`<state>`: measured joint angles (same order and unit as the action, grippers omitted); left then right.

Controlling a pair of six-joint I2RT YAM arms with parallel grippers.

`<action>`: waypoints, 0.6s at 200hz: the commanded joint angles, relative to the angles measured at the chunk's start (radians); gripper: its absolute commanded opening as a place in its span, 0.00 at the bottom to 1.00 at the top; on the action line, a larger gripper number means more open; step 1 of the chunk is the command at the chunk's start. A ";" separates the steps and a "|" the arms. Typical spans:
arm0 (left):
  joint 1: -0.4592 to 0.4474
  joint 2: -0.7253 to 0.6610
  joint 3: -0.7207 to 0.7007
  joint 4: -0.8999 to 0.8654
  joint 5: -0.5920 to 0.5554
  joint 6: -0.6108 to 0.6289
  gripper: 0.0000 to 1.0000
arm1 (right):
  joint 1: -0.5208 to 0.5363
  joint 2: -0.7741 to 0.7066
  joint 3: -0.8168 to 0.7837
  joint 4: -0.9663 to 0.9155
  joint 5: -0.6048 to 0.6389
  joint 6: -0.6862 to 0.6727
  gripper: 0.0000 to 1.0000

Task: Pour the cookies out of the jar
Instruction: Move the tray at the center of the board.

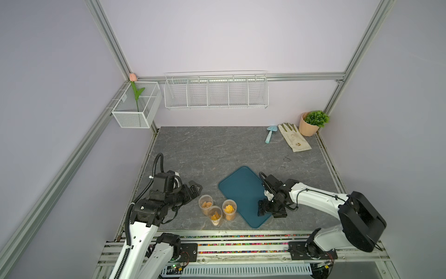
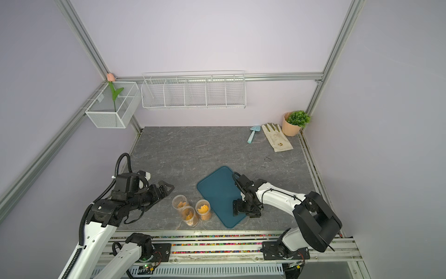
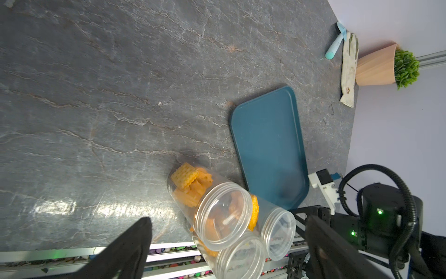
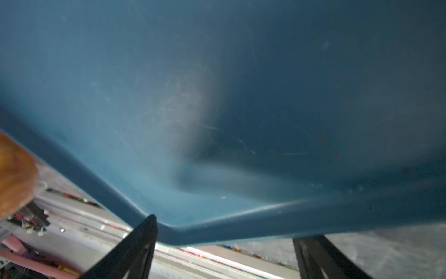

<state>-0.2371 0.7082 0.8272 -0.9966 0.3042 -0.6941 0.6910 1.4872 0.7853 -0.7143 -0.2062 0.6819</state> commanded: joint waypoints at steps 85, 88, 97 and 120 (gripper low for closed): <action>-0.004 -0.063 -0.019 -0.088 -0.056 -0.008 0.99 | -0.244 0.395 0.483 -0.018 0.104 -0.285 0.88; -0.004 -0.063 -0.020 -0.085 -0.056 -0.008 0.99 | -0.248 0.406 0.497 -0.018 0.101 -0.288 0.88; -0.004 -0.060 -0.025 -0.077 -0.058 -0.011 0.99 | -0.255 0.442 0.544 -0.023 0.095 -0.297 0.88; -0.004 -0.036 -0.024 -0.051 -0.057 -0.016 0.99 | -0.261 0.485 0.617 -0.068 0.112 -0.308 0.88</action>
<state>-0.2371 0.6567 0.8112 -1.0370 0.2634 -0.6991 0.4328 1.9427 1.3483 -0.7235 -0.1040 0.4171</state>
